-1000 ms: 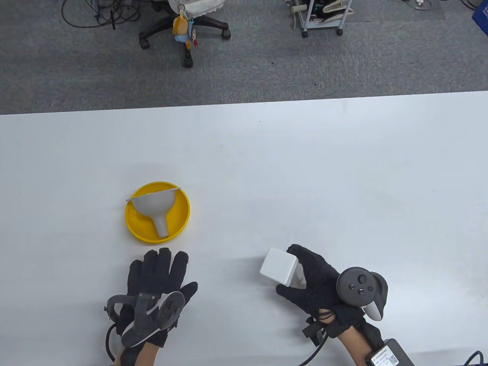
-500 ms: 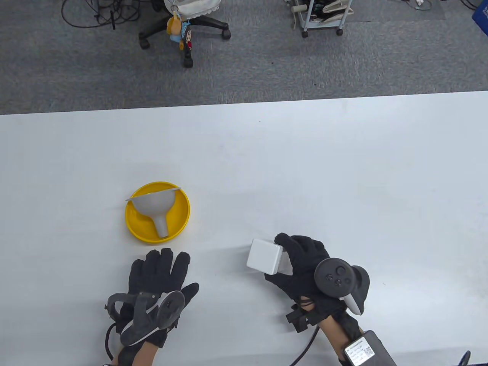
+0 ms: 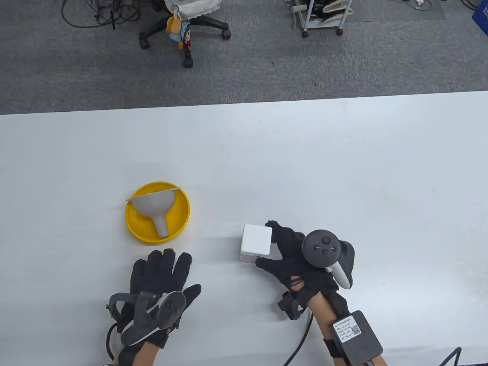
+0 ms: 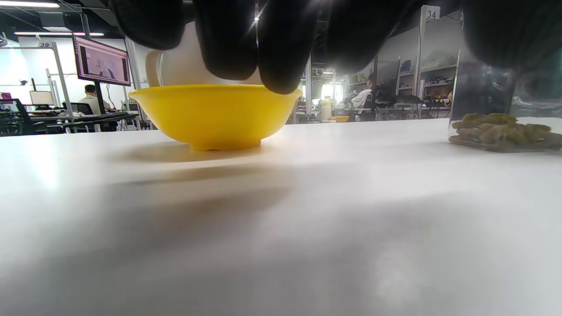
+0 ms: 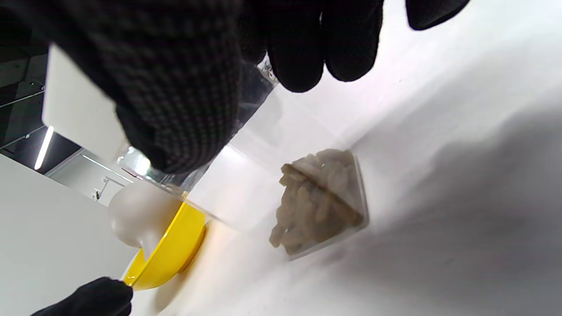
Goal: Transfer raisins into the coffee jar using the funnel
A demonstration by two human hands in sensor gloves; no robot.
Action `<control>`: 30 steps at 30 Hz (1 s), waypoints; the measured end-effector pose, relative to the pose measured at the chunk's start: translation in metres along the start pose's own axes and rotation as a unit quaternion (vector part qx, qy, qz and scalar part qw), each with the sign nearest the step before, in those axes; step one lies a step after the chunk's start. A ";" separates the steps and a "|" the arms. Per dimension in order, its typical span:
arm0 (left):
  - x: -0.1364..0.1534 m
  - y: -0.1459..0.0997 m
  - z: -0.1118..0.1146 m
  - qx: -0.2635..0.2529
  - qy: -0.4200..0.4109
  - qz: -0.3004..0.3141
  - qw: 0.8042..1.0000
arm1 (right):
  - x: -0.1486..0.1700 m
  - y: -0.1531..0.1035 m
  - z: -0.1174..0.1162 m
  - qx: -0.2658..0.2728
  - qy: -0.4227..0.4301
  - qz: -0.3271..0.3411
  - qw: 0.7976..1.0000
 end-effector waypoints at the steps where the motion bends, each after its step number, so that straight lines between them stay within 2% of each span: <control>1: 0.000 0.000 0.000 0.000 0.000 0.000 1.000 | 0.000 -0.005 0.003 0.005 -0.009 0.002 1.000; 7: 0.000 -0.001 -0.001 -0.005 -0.001 0.000 1.000 | 0.012 -0.048 0.034 0.041 -0.066 0.019 0.997; 12: 0.000 -0.001 -0.002 -0.011 -0.002 -0.003 1.000 | 0.035 -0.085 0.062 0.090 -0.159 0.017 0.983; 15: -0.001 -0.002 -0.001 -0.011 0.005 -0.001 1.000 | 0.049 -0.097 0.069 0.105 -0.192 0.012 0.976; 19: -0.003 -0.002 -0.001 -0.013 0.013 0.000 1.000 | 0.063 -0.105 0.072 0.106 -0.219 0.009 0.970; 25: -0.002 -0.004 -0.001 -0.019 0.020 -0.002 1.000 | 0.068 -0.105 0.068 0.094 -0.306 0.018 0.947; 30: -0.002 -0.004 -0.001 -0.020 0.023 -0.004 1.000 | 0.071 -0.102 0.068 0.083 -0.294 0.016 0.952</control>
Point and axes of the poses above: the tracker on the back of each hand, its own x axis roughly to the little-finger side, its own y axis roughly from the wrist to the fingertips, z = x × y, the point moved 2 cm from there along y, roughly from the wrist to the fingertips, and after that the axes turned 3 degrees about -y, right-handed, at the moved point
